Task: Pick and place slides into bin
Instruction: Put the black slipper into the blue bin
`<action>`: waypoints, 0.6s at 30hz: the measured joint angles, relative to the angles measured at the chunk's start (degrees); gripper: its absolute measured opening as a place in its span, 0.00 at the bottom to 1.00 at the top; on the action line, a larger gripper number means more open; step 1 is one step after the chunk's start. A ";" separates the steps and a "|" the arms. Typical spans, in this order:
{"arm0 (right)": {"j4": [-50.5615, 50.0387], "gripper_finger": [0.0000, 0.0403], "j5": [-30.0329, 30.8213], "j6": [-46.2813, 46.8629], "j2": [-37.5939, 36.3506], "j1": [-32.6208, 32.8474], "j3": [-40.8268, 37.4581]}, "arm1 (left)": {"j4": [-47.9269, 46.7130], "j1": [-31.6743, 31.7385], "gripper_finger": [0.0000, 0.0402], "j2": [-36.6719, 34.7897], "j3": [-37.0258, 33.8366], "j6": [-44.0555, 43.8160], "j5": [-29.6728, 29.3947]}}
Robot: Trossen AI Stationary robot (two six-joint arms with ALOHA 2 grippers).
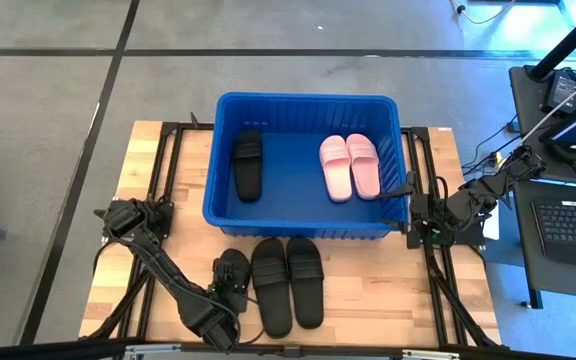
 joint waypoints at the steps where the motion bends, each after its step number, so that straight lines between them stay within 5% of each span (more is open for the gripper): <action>1: 0.00 0.71 0.00 0.01 -0.02 0.01 0.00 | -0.03 0.02 0.59 0.00 0.00 0.02 -0.02; 10: -0.02 0.71 0.00 0.03 0.00 0.00 0.00 | 0.19 0.02 0.47 -0.02 -1.73 -0.79 -0.78; 18: -0.02 0.71 0.00 0.03 0.01 0.01 0.00 | 0.71 0.26 0.22 -0.02 -1.15 -2.66 -0.70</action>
